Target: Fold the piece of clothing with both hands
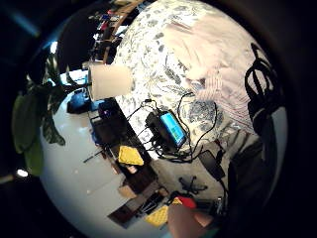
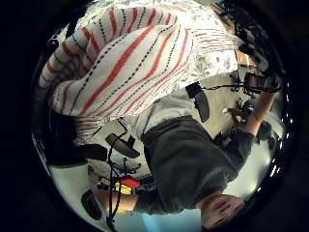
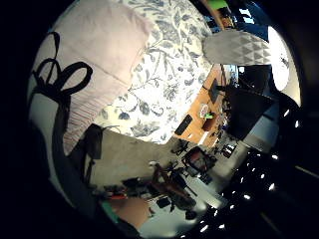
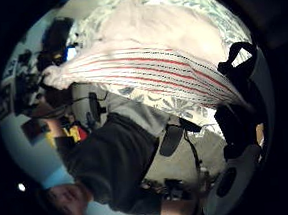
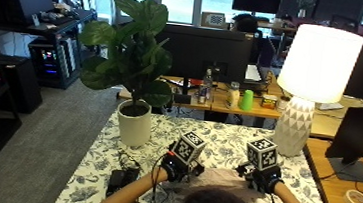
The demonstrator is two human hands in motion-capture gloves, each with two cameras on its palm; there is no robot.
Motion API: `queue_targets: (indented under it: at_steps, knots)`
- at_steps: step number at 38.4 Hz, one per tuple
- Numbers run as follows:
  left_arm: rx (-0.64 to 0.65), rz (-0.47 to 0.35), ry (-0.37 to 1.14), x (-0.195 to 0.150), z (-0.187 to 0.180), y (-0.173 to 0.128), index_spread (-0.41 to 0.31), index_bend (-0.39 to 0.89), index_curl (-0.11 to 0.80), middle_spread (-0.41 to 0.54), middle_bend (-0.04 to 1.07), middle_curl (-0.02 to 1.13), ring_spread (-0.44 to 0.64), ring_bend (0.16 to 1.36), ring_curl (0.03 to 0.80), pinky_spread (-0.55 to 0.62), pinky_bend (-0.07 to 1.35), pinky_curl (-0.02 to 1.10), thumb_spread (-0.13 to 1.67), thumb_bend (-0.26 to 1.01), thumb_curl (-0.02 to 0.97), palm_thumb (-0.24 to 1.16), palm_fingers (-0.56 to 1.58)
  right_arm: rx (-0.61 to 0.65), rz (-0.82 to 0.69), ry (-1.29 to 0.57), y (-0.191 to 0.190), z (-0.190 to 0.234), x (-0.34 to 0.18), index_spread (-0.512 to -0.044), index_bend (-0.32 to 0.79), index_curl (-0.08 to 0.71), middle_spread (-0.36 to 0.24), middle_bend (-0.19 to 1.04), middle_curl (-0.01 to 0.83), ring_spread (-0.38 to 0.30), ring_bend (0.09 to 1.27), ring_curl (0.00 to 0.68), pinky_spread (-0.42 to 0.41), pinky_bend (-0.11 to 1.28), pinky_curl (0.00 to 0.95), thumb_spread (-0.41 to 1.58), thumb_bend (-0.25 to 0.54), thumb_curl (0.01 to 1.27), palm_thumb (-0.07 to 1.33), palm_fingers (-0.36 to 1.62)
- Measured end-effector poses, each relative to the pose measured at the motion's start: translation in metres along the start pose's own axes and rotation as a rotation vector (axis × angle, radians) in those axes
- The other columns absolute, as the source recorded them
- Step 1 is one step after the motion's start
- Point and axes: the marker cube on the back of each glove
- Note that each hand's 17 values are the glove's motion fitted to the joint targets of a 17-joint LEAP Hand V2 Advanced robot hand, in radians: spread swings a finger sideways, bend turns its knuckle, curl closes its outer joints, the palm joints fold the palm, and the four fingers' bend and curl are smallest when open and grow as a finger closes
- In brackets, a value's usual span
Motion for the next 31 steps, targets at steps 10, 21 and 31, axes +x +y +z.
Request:
queue_targets:
  at_steps: [10,21,31]
  knots:
    - [-0.040,-0.167,0.034,-0.042,-0.021,-0.083,-0.285,0.16,0.411,-0.324,0.40,0.49,-0.36,0.57,0.420,-0.40,0.49,0.41,1.40,0.24,0.317,0.70,1.23,0.057,0.181,0.079,-0.066,-0.036,0.035,-0.254,0.19,0.406,-0.199,0.41,0.464,-0.245,0.69,0.449,-0.312,0.60,0.418,0.98,0.113,0.28,1.04,1.36]
    - [-0.070,-0.385,0.023,-0.065,0.029,-0.154,-0.283,0.16,0.428,-0.326,0.39,0.51,-0.36,0.59,0.437,-0.38,0.46,0.42,1.41,0.22,0.349,0.70,1.19,0.022,0.339,-0.096,-0.135,0.012,0.029,-0.255,0.19,0.433,-0.197,0.42,0.481,-0.238,0.70,0.459,-0.311,0.59,0.422,1.00,0.073,0.28,1.06,1.34]
    - [0.190,-0.473,0.061,-0.077,0.016,-0.152,-0.174,0.05,0.354,-0.179,0.06,0.45,-0.28,0.60,0.463,-0.30,0.57,0.47,1.43,0.09,0.271,0.47,0.66,0.340,0.363,-0.188,-0.151,0.017,0.057,-0.272,0.09,0.366,-0.184,0.37,0.472,-0.214,0.67,0.450,-0.298,0.61,0.425,1.06,0.062,0.30,1.10,1.14]
